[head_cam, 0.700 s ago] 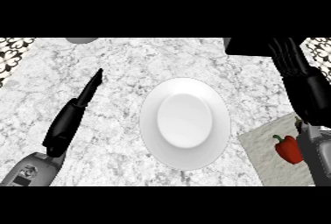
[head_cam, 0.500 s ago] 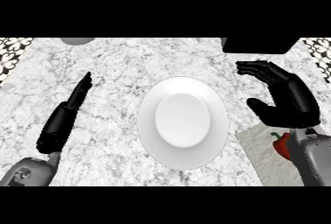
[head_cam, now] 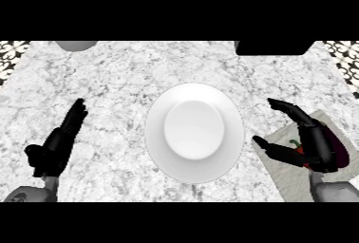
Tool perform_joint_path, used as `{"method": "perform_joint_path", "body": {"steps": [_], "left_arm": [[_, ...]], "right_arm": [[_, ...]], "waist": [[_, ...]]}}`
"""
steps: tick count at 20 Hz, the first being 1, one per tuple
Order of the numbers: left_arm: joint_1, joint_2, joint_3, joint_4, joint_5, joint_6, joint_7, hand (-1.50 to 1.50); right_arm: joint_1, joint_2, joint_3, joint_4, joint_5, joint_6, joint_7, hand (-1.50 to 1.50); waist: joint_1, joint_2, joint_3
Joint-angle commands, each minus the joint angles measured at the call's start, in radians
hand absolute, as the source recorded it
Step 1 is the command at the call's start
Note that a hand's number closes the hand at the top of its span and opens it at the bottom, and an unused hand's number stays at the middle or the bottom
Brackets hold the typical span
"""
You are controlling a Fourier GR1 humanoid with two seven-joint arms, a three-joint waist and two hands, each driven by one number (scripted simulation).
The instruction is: Pick the bell pepper from the placemat and place it in the plate
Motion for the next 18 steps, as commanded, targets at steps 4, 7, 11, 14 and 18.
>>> {"method": "perform_joint_path", "body": {"steps": [4,7,11,14,18], "left_arm": [[-0.011,-0.042,0.033,0.054,0.002,-0.019,0.002,0.00],[0.032,-0.022,0.078,0.101,0.015,-0.080,-0.087,0.00],[0.052,-0.045,0.053,0.048,-0.017,-0.055,-0.066,0.00],[0.042,-0.008,0.071,0.055,-0.001,-0.095,-0.046,0.00],[0.012,-0.036,0.058,0.056,-0.025,-0.057,-0.021,0.00]], "right_arm": [[0.223,0.029,0.003,-0.050,0.131,-0.123,-0.226,-1.50],[0.273,-0.028,-0.084,-0.137,0.088,-0.104,-0.179,-1.50],[0.293,-0.074,-0.091,-0.172,0.210,-0.159,-0.057,-1.50],[0.337,-0.207,-0.121,-0.227,0.253,-0.078,0.055,-1.50],[0.396,-0.323,-0.097,-0.314,0.330,0.033,0.240,-1.50]], "waist": [[-0.007,-0.004,0.002],[-0.007,-0.004,0.001],[0.002,-0.004,0.001],[0.002,-0.004,0.000],[-0.003,-0.004,-0.001]]}}
